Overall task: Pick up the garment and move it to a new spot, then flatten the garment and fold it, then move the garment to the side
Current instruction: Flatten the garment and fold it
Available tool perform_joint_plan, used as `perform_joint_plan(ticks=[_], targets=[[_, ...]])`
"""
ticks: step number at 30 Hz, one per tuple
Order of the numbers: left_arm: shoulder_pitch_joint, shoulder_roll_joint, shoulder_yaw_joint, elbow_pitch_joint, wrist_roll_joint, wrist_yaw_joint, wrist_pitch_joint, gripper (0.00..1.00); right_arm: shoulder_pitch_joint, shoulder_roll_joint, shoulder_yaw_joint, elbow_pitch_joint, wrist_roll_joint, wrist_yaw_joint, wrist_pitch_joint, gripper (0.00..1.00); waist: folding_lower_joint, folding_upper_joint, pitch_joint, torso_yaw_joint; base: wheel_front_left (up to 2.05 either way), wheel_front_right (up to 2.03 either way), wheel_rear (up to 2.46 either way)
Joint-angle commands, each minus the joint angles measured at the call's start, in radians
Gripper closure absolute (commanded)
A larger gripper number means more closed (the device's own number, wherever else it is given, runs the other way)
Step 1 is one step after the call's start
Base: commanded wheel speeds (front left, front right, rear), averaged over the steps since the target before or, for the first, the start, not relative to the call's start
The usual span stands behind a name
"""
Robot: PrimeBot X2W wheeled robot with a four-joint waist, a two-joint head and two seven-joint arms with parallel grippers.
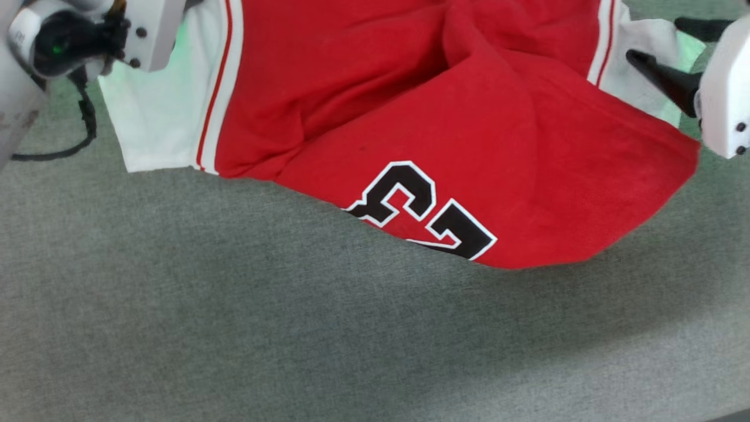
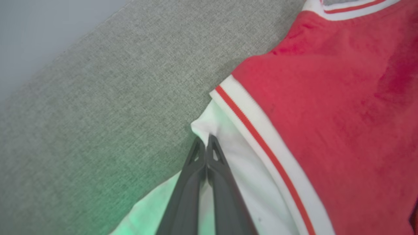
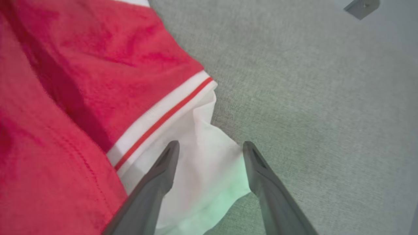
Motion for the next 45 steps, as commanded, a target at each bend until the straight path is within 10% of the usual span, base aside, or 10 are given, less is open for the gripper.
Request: perform_joint_plan(ticks=[1,5,7,9,25,38,45], targets=[[0.036,-0.004,-0.028,0.016,-0.001,0.003,0.003,1.00,-0.018,-0.005,0.020,0.012,0.006,-0.001,-0.002,0.00,0.0000,0.0000,0.010,0.010,0.00,0.00,0.00],[0.028,-0.013,-0.043,0.014,-0.014,0.003,-0.004,1.00,-0.065,-0.015,0.142,0.080,0.035,-0.001,-0.005,0.00,0.0000,0.0000,0.014,0.016,0.00,0.00,0.00],[0.027,-0.019,-0.046,0.015,-0.026,0.003,-0.014,1.00,-0.080,-0.011,0.186,0.102,0.056,-0.001,-0.021,0.77,0.0000,0.0000,0.012,0.018,0.00,0.00,0.00],[0.029,-0.028,-0.046,0.021,-0.040,0.003,-0.032,1.00,-0.098,-0.007,0.202,0.124,0.078,-0.001,-0.067,1.00,0.0000,0.0000,0.006,0.021,0.00,0.00,0.00],[0.067,-0.078,0.046,0.146,-0.172,0.002,-0.405,1.00,-0.212,0.036,0.128,0.384,0.135,-0.001,-0.382,1.00,0.0000,0.0000,-0.168,0.148,0.00,0.00,0.00],[-0.190,-0.227,0.218,0.451,-0.147,0.037,-0.880,1.00,-0.567,0.301,-0.118,0.835,-0.002,-0.001,-0.761,1.00,0.0000,0.0000,-0.207,0.203,0.00,0.00,0.00],[-0.245,-0.283,0.252,0.529,-0.129,0.012,-0.950,1.00,-0.668,0.385,-0.147,0.962,-0.059,-0.001,-0.876,1.00,0.0000,0.0000,-0.230,0.209,0.00,0.00,0.00]])
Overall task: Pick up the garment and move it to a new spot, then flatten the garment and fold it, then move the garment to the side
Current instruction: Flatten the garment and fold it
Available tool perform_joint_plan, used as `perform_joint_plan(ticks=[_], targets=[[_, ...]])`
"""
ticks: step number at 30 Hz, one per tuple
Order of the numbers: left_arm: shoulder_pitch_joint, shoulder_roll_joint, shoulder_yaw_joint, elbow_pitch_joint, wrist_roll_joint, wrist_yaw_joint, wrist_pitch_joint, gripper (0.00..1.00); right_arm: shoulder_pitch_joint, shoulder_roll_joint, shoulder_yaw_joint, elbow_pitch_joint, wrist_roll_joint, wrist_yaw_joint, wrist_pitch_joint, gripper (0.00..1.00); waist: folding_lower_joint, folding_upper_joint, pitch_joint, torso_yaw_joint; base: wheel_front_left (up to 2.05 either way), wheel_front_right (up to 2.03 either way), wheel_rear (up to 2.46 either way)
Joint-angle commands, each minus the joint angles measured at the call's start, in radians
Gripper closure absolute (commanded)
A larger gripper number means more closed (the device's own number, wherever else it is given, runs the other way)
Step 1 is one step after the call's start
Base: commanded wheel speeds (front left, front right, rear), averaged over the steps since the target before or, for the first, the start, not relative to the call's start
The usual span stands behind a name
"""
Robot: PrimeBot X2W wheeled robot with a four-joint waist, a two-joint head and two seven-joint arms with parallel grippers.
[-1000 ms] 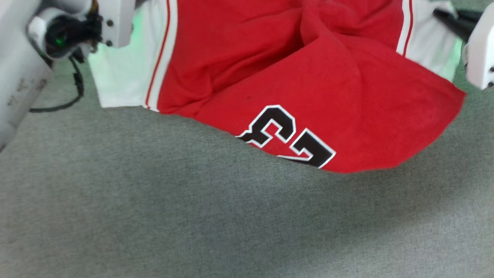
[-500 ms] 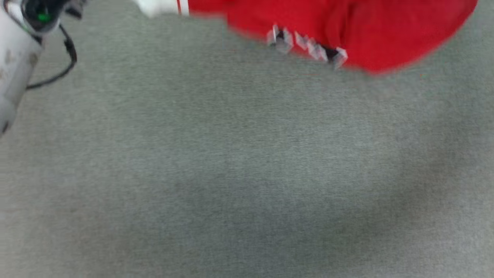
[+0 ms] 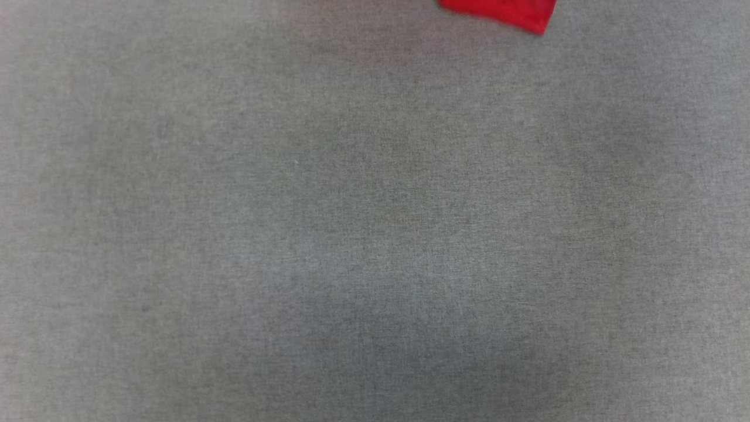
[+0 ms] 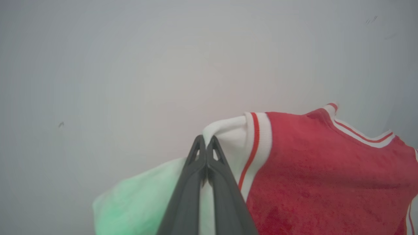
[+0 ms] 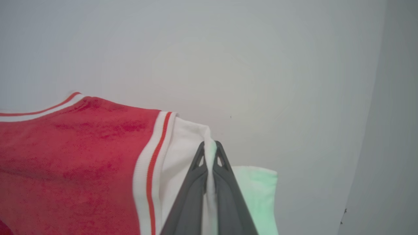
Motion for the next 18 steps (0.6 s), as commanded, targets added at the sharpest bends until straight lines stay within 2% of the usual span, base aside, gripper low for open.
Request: perform_joint_plan(ticks=[1,5,7,14,18], targets=[[0.049,-0.003,-0.011,0.013,0.003,-0.007,0.002,1.00,0.028,0.000,0.013,0.004,-0.012,-0.001,-0.005,1.00,0.0000,-0.0001,-0.007,0.004,0.00,0.00,0.00],[0.161,0.006,-0.026,-0.033,-0.028,-0.014,0.030,1.00,0.140,-0.009,0.075,-0.062,0.004,-0.001,0.010,1.00,0.0000,-0.0001,-0.028,0.011,0.00,0.00,0.00],[0.246,0.042,-0.049,-0.095,-0.031,-0.015,0.029,1.00,0.216,-0.028,0.119,-0.130,0.023,-0.001,0.033,1.00,0.0000,-0.0001,-0.035,0.008,0.00,0.00,0.00],[0.557,0.172,-0.037,-0.339,-0.150,-0.014,0.007,1.00,0.530,-0.159,0.239,-0.422,0.163,-0.001,0.142,1.00,0.0000,-0.0001,-0.070,0.007,0.00,0.00,0.00],[0.761,0.237,-0.042,-0.529,-0.196,-0.015,-0.002,1.00,0.704,-0.251,0.251,-0.572,0.242,-0.001,0.185,1.00,0.0000,-0.0001,-0.102,0.012,0.00,0.00,0.00]])
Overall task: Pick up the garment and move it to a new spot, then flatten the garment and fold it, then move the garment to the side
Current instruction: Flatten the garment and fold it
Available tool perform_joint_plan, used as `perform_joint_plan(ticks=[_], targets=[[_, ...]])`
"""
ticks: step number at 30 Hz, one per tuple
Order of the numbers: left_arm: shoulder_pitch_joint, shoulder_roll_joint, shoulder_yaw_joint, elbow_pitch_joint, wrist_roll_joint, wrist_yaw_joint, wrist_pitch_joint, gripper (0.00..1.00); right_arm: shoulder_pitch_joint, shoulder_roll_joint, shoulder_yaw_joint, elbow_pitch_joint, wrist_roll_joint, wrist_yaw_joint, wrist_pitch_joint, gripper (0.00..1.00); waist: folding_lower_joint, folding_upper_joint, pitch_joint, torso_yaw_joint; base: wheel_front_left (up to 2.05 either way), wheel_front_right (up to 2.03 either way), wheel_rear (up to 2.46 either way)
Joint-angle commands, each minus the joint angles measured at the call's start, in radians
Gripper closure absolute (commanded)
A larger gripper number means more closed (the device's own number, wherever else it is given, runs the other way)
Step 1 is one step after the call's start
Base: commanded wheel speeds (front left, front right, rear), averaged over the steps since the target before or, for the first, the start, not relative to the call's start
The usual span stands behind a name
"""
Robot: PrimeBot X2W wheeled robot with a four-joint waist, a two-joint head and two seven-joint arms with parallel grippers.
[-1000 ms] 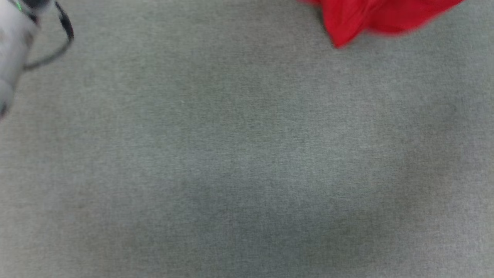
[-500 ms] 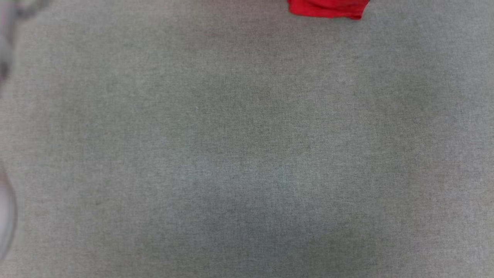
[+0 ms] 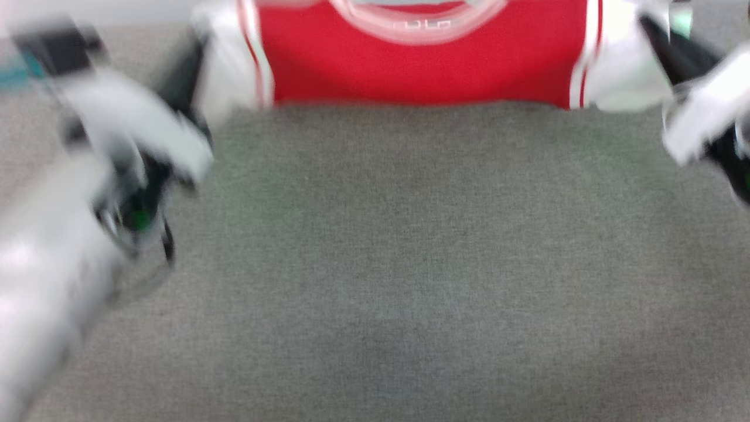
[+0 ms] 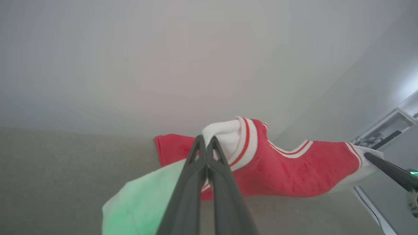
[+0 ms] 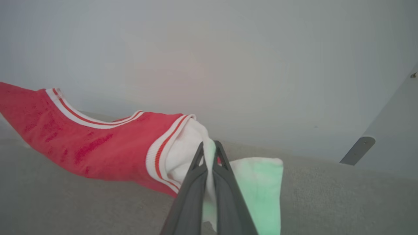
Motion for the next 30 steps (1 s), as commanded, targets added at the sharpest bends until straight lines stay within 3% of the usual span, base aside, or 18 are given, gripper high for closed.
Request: perform_joint_plan(ticks=[1,9,16,23,30], targets=[[0.072,0.026,-0.006,-0.061,-0.015,-0.002,-0.004,1.00,0.058,-0.028,-0.011,-0.039,0.029,-0.001,0.010,1.00,0.0000,0.0000,-0.024,0.004,0.00,0.00,0.00],[0.418,0.193,-0.021,-0.396,-0.019,-0.002,-0.010,1.00,0.363,-0.176,-0.077,-0.293,0.079,-0.001,0.079,1.00,0.0000,0.0000,-0.068,0.009,0.00,0.00,0.00],[0.637,0.270,0.027,-0.554,0.022,-0.002,-0.009,1.00,0.609,-0.285,-0.147,-0.514,0.052,-0.001,0.181,1.00,0.0000,0.0000,-0.095,0.009,0.00,0.00,0.00],[0.780,0.365,0.008,-0.683,0.030,-0.002,-0.003,1.00,0.831,-0.337,-0.250,-0.678,0.041,-0.001,0.331,1.00,0.0000,0.0000,-0.110,0.003,0.00,0.00,0.00],[0.858,0.456,-0.030,-0.797,0.012,0.026,0.025,1.00,1.009,-0.356,-0.360,-0.803,0.025,-0.001,0.467,1.00,0.0000,0.0000,-0.110,0.004,0.00,0.00,0.00]])
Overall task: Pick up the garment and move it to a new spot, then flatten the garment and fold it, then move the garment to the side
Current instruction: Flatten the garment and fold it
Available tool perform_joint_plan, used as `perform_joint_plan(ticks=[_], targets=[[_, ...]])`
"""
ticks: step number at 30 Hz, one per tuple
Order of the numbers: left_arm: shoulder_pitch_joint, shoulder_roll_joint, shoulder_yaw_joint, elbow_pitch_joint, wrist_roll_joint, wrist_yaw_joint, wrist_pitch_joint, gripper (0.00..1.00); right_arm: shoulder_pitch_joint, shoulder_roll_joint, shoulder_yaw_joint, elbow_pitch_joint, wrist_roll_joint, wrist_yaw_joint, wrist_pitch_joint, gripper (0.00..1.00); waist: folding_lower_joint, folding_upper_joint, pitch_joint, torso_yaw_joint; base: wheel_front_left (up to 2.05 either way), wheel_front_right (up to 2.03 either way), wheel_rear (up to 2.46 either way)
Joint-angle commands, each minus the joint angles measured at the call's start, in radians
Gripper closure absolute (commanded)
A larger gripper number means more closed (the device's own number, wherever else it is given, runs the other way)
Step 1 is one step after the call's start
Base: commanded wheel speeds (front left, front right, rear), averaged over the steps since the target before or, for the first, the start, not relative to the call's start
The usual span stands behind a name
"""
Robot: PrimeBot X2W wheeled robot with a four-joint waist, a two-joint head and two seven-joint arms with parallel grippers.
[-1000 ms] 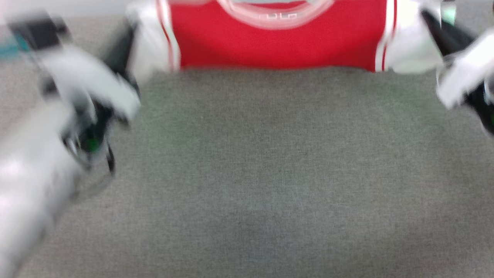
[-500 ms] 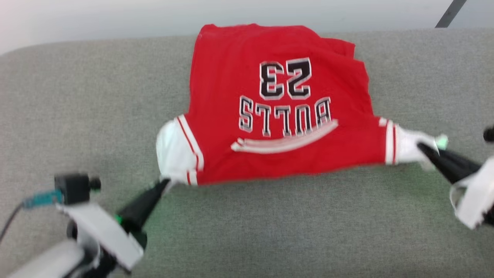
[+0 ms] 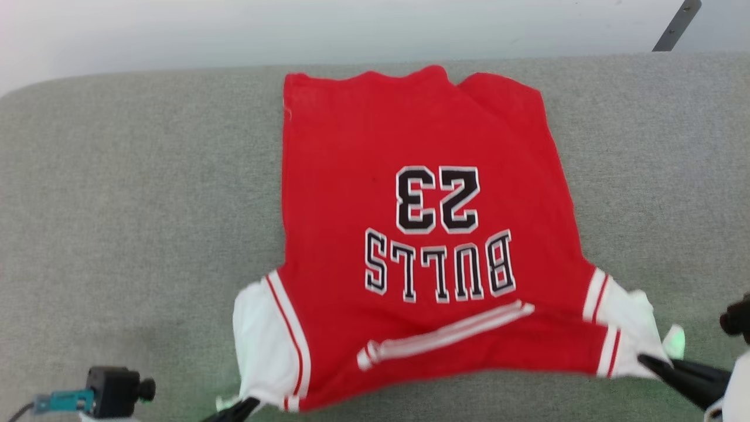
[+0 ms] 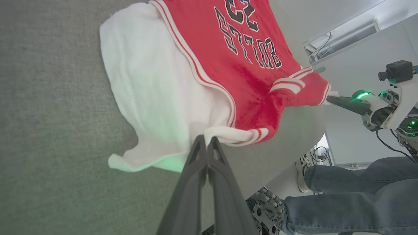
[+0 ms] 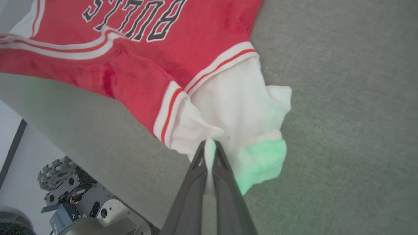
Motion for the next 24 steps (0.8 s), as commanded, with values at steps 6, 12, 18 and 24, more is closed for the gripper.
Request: perform_joint_plan(ticks=[6,12,18,24], targets=[[0.029,0.031,-0.020,-0.046,-0.007,0.034,0.029,1.00,0.119,0.044,-0.116,-0.087,-0.034,-0.001,0.096,1.00,0.0000,-0.0001,0.002,0.007,0.00,0.00,0.00],[-0.023,-0.031,-0.047,0.014,0.043,0.066,0.101,1.00,0.147,0.104,-0.145,-0.116,-0.098,-0.001,0.186,1.00,0.0000,-0.0001,0.022,0.020,0.00,0.00,0.00],[-0.083,-0.143,-0.069,0.163,0.083,0.060,0.148,1.00,0.088,0.139,-0.083,-0.044,-0.148,-0.001,0.230,1.00,0.0000,-0.0001,0.057,0.030,0.00,0.00,0.00],[-0.117,-0.222,-0.084,0.281,0.105,0.043,0.164,1.00,0.023,0.153,0.013,0.062,-0.202,-0.001,0.186,1.00,0.0000,-0.0001,0.083,0.040,0.00,0.00,0.00]])
